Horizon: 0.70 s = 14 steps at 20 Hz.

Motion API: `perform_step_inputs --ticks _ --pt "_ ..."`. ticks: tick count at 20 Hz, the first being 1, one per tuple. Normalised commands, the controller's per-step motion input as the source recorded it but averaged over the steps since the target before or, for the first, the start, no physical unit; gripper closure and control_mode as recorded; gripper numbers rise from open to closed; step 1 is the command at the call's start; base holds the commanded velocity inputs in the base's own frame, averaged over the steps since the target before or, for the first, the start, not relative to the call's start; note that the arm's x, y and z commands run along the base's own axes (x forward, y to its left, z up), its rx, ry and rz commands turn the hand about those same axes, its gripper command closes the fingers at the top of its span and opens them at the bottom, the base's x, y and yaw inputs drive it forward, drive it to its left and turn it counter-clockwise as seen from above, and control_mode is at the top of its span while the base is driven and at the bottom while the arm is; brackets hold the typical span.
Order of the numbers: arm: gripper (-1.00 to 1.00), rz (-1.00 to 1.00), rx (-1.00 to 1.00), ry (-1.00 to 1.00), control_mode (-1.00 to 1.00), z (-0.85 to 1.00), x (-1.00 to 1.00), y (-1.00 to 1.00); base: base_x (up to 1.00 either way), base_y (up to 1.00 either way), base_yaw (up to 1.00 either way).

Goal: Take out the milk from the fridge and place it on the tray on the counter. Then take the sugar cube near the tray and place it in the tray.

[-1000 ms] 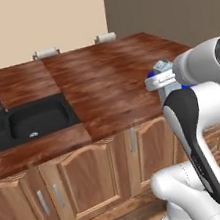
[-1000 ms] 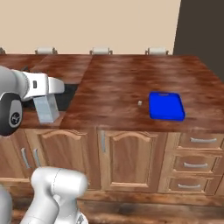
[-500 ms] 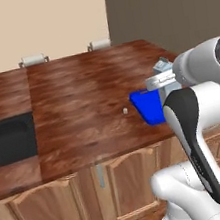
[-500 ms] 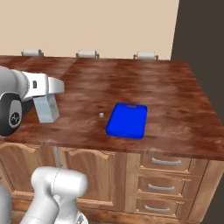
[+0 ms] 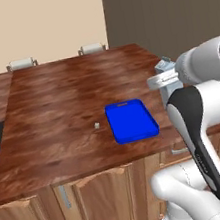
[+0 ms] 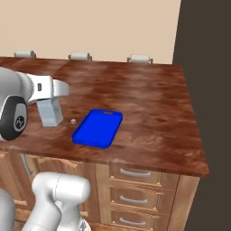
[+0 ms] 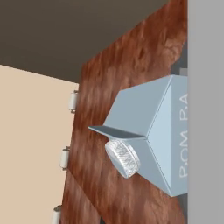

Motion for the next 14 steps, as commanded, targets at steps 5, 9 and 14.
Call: perform_step_inputs --ticks 5,9,14 --pt "1.00 0.00 0.00 0.00 1.00 0.00 0.00 0.00 0.52 -0.01 0.00" --pt "1.00 0.00 0.00 0.00 1.00 0.00 0.00 0.00 0.47 -0.24 0.04" --pt "1.00 0.00 0.00 0.00 1.00 0.00 0.00 0.00 0.00 -0.16 0.05"
